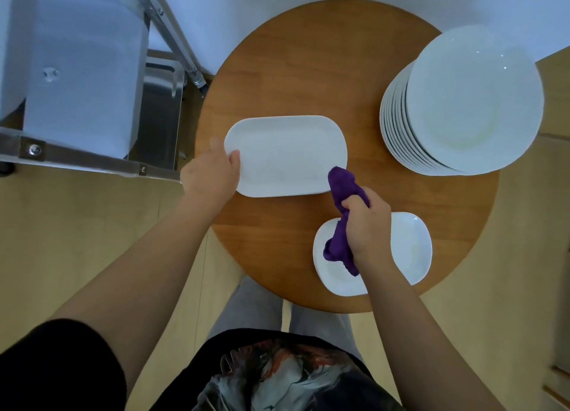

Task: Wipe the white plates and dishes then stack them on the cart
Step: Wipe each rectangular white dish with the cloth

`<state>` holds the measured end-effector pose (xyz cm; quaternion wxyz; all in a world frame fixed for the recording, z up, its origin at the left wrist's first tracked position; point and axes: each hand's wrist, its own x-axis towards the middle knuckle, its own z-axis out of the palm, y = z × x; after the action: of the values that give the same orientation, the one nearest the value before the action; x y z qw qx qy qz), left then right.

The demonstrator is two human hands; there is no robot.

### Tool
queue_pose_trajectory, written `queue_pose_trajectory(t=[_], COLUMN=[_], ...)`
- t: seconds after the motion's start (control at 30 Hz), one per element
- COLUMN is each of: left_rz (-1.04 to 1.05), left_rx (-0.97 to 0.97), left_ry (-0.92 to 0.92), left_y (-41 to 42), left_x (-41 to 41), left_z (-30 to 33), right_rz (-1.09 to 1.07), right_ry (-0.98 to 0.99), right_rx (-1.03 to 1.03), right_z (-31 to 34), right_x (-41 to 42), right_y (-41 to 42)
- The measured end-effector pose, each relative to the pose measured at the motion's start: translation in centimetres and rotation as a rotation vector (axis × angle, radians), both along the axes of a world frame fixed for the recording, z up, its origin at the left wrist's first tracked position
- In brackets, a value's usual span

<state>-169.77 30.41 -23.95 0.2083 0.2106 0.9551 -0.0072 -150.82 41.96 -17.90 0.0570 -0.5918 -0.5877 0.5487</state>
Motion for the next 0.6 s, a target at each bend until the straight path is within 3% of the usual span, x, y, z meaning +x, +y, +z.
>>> queue_pose_trajectory(t=[0.27, 0.47, 0.6], left_rz=[0.226, -0.08, 0.033], left_rx=[0.087, -0.013, -0.076], left_ry=[-0.052, -0.422, -0.373], left_y=[0.1, 1.4, 2.2], left_x=[5.0, 17.2, 20.5], left_z=[2.1, 2.0, 0.8], right_rz=[-0.138, -0.184, -0.138], right_ry=[0.081, 0.036, 0.045], right_rx=[0.058, 0.045, 0.006], right_z=[1.6, 1.3, 0.9], right_x=[4.8, 10.1, 12.6], right_y=[1.5, 3.5, 4.5])
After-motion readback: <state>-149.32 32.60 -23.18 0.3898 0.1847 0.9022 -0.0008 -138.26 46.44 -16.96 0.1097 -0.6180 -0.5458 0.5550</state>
